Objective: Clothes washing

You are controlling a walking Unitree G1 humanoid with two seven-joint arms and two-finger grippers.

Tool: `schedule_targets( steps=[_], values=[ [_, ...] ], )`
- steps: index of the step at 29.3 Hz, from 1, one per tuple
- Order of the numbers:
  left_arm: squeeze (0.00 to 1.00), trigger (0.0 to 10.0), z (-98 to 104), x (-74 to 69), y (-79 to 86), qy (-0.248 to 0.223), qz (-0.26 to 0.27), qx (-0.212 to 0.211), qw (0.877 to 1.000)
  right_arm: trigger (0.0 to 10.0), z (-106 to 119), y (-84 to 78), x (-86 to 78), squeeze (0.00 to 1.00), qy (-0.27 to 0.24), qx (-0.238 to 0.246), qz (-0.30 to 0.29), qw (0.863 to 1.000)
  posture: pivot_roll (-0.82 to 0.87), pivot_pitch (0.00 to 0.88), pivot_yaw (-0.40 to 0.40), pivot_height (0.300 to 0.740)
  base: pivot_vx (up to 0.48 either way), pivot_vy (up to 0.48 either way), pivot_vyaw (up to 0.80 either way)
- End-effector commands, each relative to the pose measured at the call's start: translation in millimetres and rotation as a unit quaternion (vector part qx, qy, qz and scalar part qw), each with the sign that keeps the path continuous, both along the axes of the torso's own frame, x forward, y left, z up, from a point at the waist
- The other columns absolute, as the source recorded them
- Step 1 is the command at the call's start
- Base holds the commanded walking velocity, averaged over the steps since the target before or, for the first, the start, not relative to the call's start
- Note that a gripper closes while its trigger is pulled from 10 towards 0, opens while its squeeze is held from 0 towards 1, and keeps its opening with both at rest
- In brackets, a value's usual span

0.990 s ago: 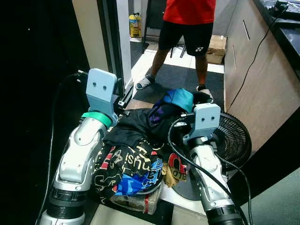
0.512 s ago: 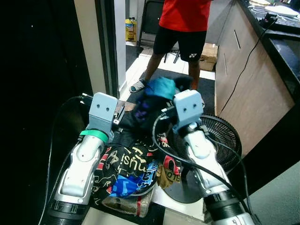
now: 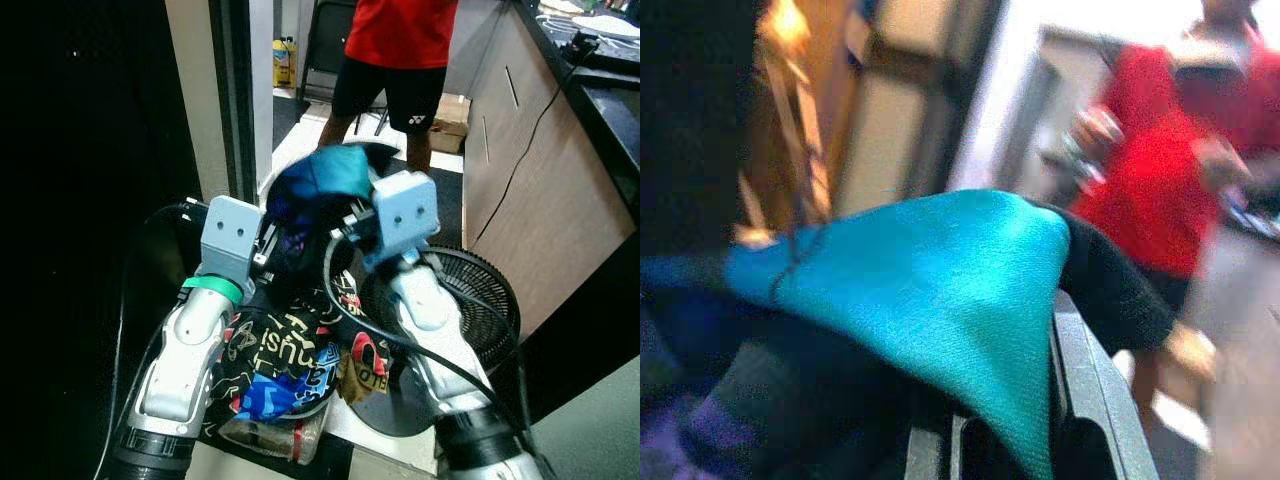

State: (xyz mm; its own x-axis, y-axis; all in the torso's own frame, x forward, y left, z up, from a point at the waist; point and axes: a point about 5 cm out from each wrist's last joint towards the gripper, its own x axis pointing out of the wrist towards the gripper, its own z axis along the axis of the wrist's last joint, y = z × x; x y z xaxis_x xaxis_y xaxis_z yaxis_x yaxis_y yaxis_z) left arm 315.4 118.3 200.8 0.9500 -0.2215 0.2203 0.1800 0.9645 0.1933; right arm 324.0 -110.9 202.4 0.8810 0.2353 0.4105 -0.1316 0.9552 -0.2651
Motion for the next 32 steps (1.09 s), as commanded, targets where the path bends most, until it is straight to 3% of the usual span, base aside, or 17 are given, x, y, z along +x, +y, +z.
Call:
schedule_targets(
  steps=[1,2,3,6,7,8,10,12,23,26,32],
  values=[
    [0.00,10.0,-2,-0.2,-6.3,0.002,-0.015,0.002,1.000,10.0,2,-9.1,1.0,0.00,-0.003,0.012,-0.020,1.000,0.11,0.000,0.010,0.740,0.000,0.000,0.00],
    [0.00,10.0,-2,0.1,-7.7,0.003,-0.018,0.003,1.000,10.0,0,-18.6,0.7,0.00,0.000,0.008,-0.035,0.999,0.11,0.000,0.010,0.740,0.000,0.000,0.00],
    [0.00,10.0,-2,2.1,-8.2,0.004,-0.021,0.004,1.000,10.0,-3,-41.8,-1.1,0.00,0.005,0.008,-0.072,0.997,0.09,0.000,0.032,0.740,0.000,0.000,0.00],
    [0.00,10.0,-2,2.1,-8.2,0.004,-0.021,0.004,1.000,10.0,-3,-41.8,-1.1,0.00,0.005,0.008,-0.072,0.997,0.09,0.000,0.032,0.740,0.000,0.000,0.00],
    [0.00,10.0,-1,4.5,-7.8,0.004,-0.023,0.005,1.000,10.0,-4,-61.3,-4.2,0.00,0.007,0.004,-0.103,0.995,0.09,0.000,0.039,0.740,0.000,0.000,0.00],
    [0.00,10.0,-1,4.5,-7.8,0.004,-0.023,0.005,1.000,10.0,-4,-61.3,-4.2,0.00,0.007,0.004,-0.103,0.995,0.09,0.000,0.039,0.740,0.000,0.000,0.00],
    [0.00,10.0,1,8.8,-5.4,0.004,-0.025,0.007,1.000,10.0,-4,-85.4,-11.2,0.00,0.006,0.004,-0.141,0.990,0.07,0.000,0.057,0.740,0.000,0.000,0.00],
    [0.00,10.0,2,10.0,-4.1,0.004,-0.025,0.008,1.000,10.0,-3,-87.4,-13.2,0.00,0.005,0.005,-0.145,0.989,0.07,0.000,0.057,0.740,0.000,0.000,0.00],
    [0.00,10.0,9,12.4,1.0,-0.005,-0.020,0.006,1.000,10.0,0,-69.7,-12.5,0.00,-0.003,0.014,-0.116,0.993,0.07,0.000,0.055,0.740,0.000,0.000,0.00],
    [0.00,10.0,9,10.9,1.4,-0.007,-0.018,0.002,1.000,10.0,-5,-43.1,-6.3,0.00,0.010,0.036,-0.076,0.996,0.09,0.000,0.045,0.740,0.000,0.000,0.00],
    [0.00,10.0,7,10.3,5.3,-0.002,-0.008,-0.004,1.000,10.0,-11,-30.4,-6.2,0.00,0.021,0.040,-0.056,0.997,0.10,0.000,0.042,0.740,0.000,0.000,0.00]
  ],
)
